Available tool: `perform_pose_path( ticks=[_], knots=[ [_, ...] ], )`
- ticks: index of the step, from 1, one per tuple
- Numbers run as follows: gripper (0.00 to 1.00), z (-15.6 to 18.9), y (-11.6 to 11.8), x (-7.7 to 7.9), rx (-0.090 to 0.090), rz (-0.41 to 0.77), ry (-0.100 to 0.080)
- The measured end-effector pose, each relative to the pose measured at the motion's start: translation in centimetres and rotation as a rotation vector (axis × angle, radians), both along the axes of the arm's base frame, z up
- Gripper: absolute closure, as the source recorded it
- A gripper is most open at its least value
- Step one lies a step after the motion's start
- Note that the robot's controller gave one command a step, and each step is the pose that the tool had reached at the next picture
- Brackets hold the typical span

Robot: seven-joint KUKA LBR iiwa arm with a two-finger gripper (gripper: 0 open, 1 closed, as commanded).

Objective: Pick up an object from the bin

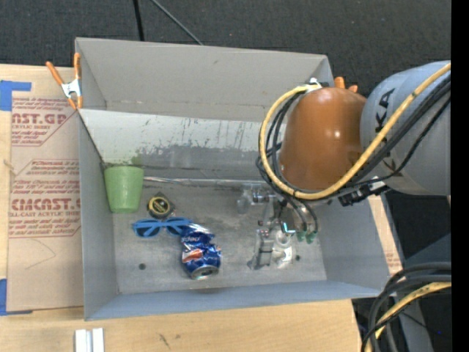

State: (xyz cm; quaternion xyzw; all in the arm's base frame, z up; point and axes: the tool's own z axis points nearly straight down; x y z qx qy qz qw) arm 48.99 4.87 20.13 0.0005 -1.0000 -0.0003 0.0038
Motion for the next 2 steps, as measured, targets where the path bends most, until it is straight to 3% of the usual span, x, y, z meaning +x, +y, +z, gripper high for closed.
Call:
perform_pose_path(
  ticks=[1, 2],
  knots=[
    [0.00, -12.22, 5.68, 1.24, 0.001, 0.214, -0.005],
    [1.00, -11.87, 5.61, 1.42, 0.002, 0.211, -0.011]
  ],
)
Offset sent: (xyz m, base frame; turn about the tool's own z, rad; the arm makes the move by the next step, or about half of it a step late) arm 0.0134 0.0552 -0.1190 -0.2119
